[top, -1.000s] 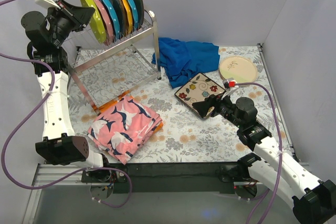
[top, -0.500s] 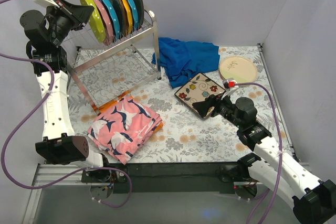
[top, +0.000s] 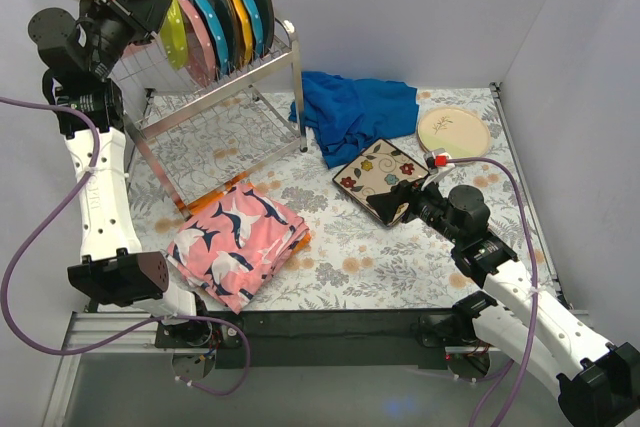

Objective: Unload the plates from the dish rack
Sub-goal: Unload the plate from the dish rack.

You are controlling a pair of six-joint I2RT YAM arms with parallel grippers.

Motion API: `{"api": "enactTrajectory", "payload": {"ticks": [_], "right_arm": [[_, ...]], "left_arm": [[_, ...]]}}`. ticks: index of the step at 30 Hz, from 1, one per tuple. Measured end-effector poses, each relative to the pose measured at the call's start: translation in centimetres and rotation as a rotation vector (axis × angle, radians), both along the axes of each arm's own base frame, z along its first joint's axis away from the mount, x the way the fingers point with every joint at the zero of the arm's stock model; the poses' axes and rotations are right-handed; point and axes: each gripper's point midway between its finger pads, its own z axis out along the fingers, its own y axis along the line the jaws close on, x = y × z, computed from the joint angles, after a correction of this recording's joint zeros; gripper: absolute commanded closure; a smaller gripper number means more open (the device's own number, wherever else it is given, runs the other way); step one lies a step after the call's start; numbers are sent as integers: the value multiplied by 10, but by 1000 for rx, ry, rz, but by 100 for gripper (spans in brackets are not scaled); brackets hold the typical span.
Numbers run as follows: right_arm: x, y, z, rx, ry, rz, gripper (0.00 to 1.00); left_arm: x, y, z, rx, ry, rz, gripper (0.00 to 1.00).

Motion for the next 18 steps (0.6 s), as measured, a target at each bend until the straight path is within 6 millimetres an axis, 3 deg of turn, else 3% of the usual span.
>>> {"api": "enactTrajectory", "payload": {"ticks": [18], "right_arm": [[0, 0, -1, -2, 1, -3, 12]], "left_arm": [[7, 19, -33, 131, 87, 116, 100]]}}
